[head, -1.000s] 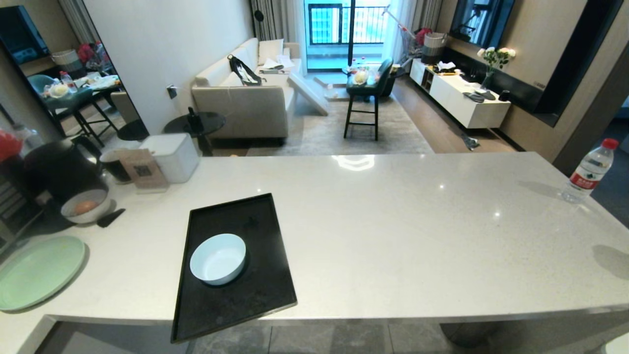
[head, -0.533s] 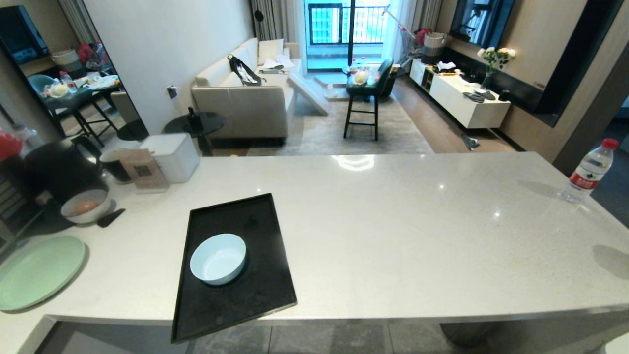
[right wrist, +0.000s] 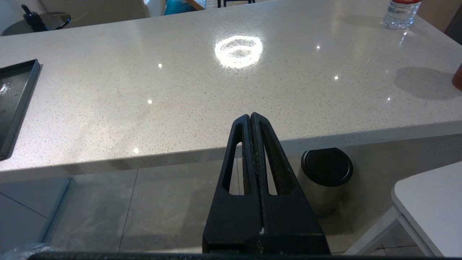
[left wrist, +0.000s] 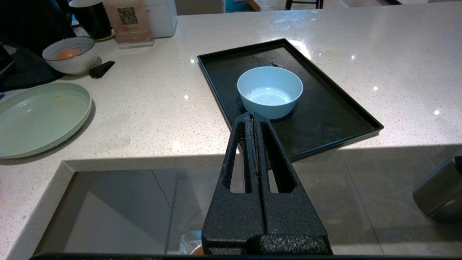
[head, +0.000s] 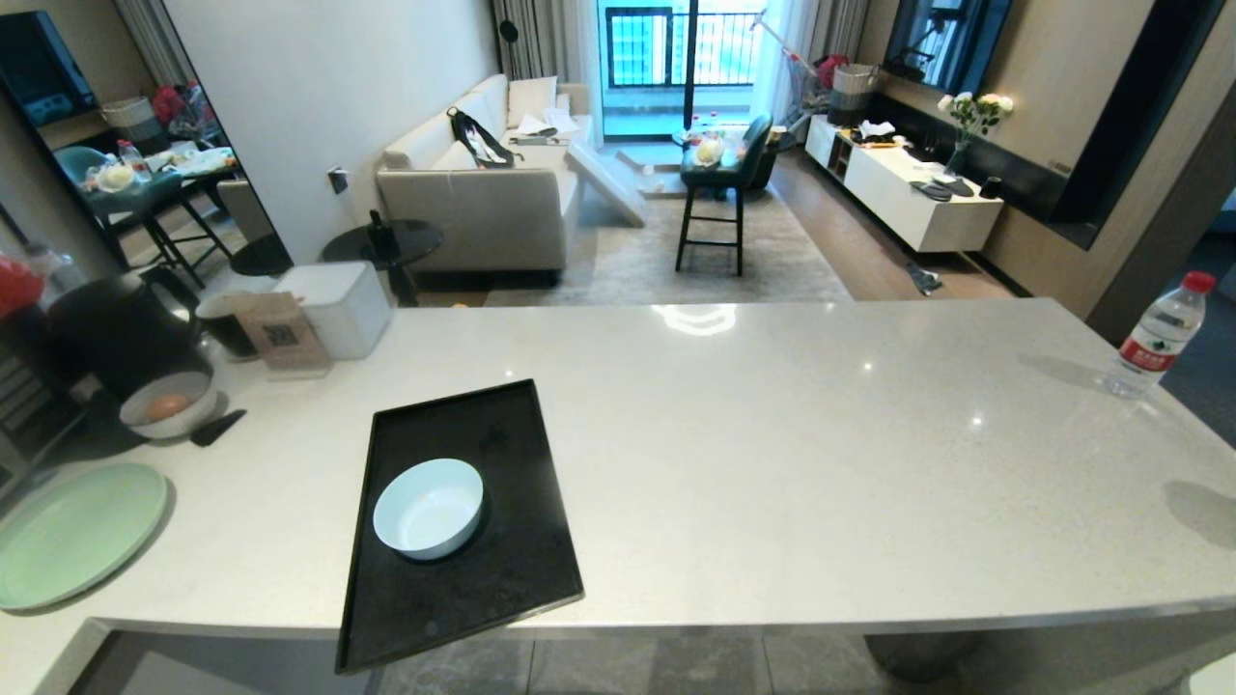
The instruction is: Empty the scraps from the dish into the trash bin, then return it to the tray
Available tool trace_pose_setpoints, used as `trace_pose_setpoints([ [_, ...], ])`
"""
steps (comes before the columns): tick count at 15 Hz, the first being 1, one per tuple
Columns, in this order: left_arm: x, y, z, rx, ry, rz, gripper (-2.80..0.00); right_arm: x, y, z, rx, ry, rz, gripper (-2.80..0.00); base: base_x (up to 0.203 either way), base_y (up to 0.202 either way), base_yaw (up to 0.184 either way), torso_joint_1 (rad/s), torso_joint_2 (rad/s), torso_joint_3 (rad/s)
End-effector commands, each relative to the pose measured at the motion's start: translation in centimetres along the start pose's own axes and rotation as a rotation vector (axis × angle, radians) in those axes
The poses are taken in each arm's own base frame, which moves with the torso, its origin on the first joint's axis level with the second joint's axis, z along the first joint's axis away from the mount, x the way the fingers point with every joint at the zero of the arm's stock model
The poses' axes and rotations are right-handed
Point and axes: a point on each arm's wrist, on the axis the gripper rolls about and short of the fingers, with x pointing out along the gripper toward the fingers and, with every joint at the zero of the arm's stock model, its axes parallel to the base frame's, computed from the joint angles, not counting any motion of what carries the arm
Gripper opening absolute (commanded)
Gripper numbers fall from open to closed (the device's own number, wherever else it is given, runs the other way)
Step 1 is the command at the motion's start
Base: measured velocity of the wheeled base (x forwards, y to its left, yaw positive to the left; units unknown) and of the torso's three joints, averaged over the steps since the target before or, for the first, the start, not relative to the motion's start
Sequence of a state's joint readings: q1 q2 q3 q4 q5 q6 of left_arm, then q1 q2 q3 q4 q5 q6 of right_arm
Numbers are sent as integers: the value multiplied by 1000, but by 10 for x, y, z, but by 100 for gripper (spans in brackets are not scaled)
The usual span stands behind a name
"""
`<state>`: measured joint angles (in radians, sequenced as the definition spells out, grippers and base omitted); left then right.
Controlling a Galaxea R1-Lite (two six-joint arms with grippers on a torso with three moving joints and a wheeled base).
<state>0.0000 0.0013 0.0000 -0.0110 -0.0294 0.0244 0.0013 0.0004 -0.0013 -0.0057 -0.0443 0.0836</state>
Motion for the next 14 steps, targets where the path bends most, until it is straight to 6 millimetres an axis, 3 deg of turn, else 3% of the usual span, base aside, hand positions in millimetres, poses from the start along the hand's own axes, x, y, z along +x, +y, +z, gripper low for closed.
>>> trace_pose_setpoints([
  [1,0,0,0,-8,-1,2,-280,0,0,0,1,-1,0,-280,0,0,0,0,0,0],
  [14,0,0,0,-7,-3,2,-280,0,0,0,-2,2,0,-280,0,0,0,0,0,0],
])
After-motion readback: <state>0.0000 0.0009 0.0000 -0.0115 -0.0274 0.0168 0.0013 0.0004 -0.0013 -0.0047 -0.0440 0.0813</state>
